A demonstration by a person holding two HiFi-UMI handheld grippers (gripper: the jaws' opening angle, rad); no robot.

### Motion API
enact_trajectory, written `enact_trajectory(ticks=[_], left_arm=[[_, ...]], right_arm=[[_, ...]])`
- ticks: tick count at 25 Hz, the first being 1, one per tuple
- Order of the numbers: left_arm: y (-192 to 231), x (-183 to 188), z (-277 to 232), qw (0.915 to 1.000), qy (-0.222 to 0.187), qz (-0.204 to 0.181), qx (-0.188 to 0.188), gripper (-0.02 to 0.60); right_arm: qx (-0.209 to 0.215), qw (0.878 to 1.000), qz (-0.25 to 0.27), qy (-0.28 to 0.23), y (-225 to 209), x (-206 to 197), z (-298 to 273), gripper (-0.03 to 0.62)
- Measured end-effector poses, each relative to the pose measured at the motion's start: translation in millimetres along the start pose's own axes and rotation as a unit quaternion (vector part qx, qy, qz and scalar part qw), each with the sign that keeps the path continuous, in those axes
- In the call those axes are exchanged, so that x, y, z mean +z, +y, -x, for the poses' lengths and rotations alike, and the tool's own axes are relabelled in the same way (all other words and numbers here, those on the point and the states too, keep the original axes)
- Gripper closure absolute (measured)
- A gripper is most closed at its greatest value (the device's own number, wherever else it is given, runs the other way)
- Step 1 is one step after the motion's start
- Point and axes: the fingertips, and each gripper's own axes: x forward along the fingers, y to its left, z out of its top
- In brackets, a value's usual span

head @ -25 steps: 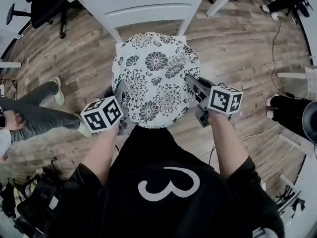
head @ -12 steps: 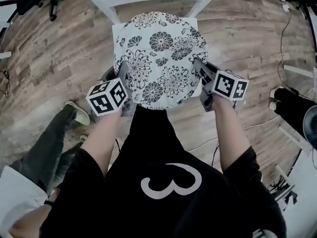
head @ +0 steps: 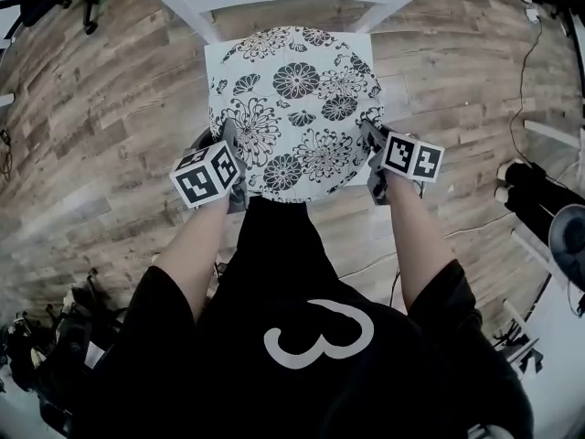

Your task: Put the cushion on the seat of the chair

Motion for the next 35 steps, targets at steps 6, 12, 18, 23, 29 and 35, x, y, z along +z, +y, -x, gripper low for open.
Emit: enact_trajectory(ticks=[6, 12, 18, 23, 29, 35], left_arm=[[15, -17, -12, 0.9991, 0.030, 0.001, 0.030, 0.522], [24, -24, -19, 0.9973, 0.050, -0.013, 0.051, 0.406], [35, -34, -22, 0.9959, 0.063, -0.007, 0.066, 0.258], [49, -27, -17, 0.9961, 0.038, -0.011, 0.079, 0.184], [53, -13, 27, 0.9974, 0.006, 0.018, 0.069, 0.183], [7, 10, 112, 0.9988, -0.033, 0.033, -0.017, 0.184]], right_arm=[[-0.046, 0.998, 0.001, 0.049, -33, -25, -10, 0.533], [-0.074, 0.995, 0.006, 0.062, -46, -28, -16, 0.461], [-0.101, 0.992, 0.029, 0.066, -59, -28, -15, 0.330], [-0.114, 0.990, 0.060, 0.048, -61, -22, -7, 0.209], [-0.093, 0.992, 0.087, 0.003, -38, 1, 28, 0.204], [0.027, 0.984, 0.171, -0.045, 60, 27, 86, 0.206]])
